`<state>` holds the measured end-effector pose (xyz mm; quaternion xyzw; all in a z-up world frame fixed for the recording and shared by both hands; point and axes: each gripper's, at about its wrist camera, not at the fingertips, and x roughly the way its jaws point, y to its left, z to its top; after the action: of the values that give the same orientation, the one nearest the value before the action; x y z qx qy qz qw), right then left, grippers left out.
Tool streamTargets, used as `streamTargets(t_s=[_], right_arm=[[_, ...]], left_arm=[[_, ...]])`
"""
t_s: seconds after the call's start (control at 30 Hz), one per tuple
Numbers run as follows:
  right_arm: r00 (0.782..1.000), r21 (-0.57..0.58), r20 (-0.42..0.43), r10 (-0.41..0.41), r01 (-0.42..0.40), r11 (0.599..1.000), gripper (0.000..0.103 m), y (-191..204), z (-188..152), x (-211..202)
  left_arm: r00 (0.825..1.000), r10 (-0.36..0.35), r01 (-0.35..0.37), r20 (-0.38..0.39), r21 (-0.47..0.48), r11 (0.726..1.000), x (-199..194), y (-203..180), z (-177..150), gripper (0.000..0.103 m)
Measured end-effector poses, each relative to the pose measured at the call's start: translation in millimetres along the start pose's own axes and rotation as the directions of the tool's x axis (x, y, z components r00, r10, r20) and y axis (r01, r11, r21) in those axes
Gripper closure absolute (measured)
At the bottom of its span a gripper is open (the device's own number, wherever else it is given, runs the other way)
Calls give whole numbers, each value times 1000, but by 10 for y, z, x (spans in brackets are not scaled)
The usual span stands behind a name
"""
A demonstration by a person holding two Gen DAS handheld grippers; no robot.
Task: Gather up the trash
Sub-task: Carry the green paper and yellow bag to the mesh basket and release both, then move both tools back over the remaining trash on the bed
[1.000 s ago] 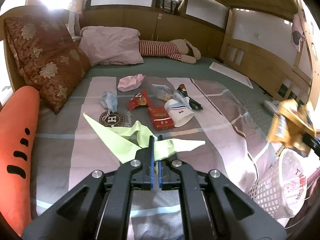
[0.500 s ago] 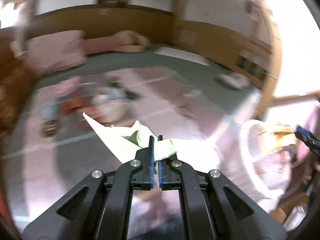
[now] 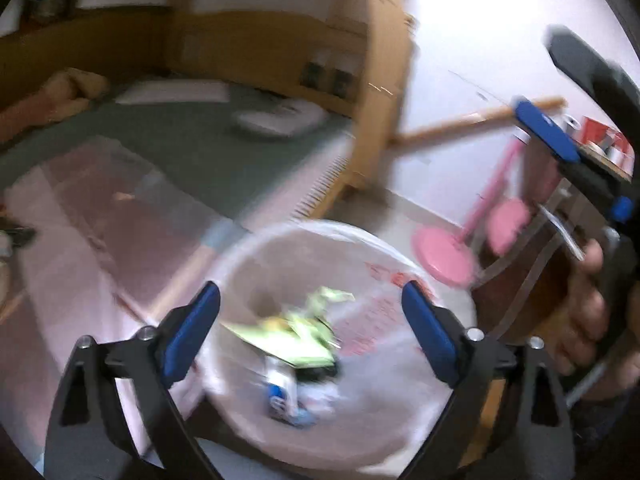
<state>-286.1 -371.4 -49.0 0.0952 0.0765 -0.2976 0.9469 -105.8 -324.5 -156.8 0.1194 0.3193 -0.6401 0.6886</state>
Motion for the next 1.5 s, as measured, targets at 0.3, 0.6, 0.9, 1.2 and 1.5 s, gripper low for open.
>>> streamTargets(t_s=[0.3,0.6,0.9,1.2,1.5], right_arm=[[981,27,-116,154,-152,988,5,639,-173,491],[905,-76,-226,362,-386,919,5,1960,-351,989],[858,-77,-285,427,-465,882,5,2586,-535,1233],[860,-84,-301,413,-455,886,5,2628,-583,1290],[859,-85,-305,410,-454,887,5,2609,-624,1332]], left_arm=[[928,359,-337,100,-192,922,-1409,1411,-204,6],[676,721,-595,152,-465,656,-2664,2226,-941,3],[674,738,-613,28,-537,580,-2752,2490,-1199,3],[681,732,-605,30,-541,585,-2784,2462,-1213,3],[690,723,-608,14,-530,591,-2736,2445,-1199,3]])
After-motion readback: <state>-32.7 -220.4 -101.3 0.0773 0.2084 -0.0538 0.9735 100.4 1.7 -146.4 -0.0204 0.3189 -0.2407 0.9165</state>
